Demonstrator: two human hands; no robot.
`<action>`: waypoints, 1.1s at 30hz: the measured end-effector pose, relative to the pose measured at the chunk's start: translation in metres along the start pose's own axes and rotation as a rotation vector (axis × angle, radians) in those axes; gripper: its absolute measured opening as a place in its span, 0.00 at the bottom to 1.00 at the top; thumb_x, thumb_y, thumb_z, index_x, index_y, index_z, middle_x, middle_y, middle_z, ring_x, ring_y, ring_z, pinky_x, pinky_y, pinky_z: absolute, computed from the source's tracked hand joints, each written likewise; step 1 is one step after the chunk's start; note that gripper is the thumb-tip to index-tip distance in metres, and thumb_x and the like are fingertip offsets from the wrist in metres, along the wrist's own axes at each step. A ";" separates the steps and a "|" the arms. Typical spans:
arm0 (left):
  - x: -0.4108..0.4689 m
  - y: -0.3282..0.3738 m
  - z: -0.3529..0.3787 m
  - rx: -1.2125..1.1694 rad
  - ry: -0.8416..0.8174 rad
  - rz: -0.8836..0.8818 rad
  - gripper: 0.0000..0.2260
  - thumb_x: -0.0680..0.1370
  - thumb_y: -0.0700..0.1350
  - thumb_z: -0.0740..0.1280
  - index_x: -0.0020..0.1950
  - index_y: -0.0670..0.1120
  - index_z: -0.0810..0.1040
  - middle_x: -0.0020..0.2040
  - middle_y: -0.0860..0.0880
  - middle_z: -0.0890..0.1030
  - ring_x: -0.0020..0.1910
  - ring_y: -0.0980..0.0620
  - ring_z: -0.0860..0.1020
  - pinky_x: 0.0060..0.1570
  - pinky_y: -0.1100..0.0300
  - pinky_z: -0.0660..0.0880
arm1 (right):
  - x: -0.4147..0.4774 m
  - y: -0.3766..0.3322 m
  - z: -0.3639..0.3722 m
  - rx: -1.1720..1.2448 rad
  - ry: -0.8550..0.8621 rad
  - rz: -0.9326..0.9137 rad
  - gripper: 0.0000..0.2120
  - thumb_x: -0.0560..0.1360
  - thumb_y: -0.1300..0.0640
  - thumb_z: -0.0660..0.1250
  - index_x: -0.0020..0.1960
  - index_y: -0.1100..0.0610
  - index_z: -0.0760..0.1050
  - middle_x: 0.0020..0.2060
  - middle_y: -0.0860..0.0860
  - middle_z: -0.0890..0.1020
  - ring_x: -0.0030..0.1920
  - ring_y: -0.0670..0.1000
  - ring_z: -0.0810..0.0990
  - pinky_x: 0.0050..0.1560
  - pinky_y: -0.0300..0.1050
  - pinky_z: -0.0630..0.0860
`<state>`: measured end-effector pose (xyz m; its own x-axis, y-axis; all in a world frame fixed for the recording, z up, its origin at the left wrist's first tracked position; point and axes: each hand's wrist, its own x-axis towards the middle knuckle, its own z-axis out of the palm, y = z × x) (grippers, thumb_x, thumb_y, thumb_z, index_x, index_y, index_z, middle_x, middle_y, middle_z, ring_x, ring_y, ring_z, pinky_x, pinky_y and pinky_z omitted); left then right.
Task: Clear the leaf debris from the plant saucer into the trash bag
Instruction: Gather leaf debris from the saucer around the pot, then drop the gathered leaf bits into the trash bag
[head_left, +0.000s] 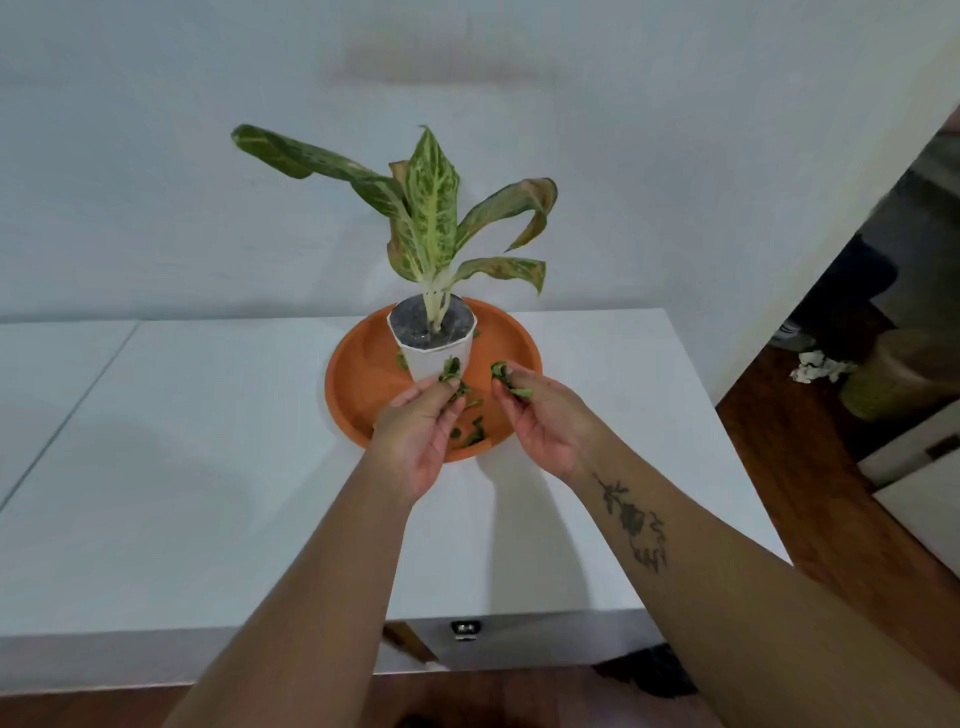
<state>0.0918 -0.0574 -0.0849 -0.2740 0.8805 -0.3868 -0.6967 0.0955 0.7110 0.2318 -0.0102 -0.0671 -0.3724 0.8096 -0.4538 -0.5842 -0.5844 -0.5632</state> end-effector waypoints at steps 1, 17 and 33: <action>-0.002 -0.009 0.008 -0.002 0.002 0.008 0.11 0.77 0.33 0.68 0.59 0.34 0.79 0.54 0.41 0.83 0.49 0.53 0.83 0.45 0.66 0.80 | -0.003 -0.006 -0.009 -0.007 -0.013 0.010 0.04 0.75 0.69 0.65 0.48 0.67 0.78 0.37 0.55 0.85 0.37 0.46 0.85 0.42 0.35 0.82; -0.058 -0.212 0.190 -0.028 0.015 0.058 0.09 0.78 0.34 0.67 0.58 0.35 0.79 0.45 0.47 0.84 0.46 0.55 0.82 0.52 0.65 0.79 | -0.060 -0.175 -0.212 -0.111 -0.060 0.113 0.06 0.75 0.70 0.65 0.51 0.68 0.77 0.47 0.59 0.82 0.48 0.51 0.82 0.49 0.39 0.81; -0.039 -0.311 0.284 -0.048 0.018 -0.125 0.04 0.77 0.32 0.67 0.48 0.37 0.80 0.42 0.45 0.84 0.44 0.54 0.83 0.45 0.65 0.79 | -0.066 -0.257 -0.317 0.065 0.099 0.067 0.05 0.76 0.69 0.63 0.48 0.67 0.77 0.43 0.59 0.81 0.37 0.49 0.84 0.49 0.41 0.80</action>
<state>0.5075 0.0108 -0.1241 -0.1941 0.8548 -0.4813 -0.7572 0.1814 0.6275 0.6351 0.0683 -0.1115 -0.3409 0.7575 -0.5567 -0.6073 -0.6295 -0.4847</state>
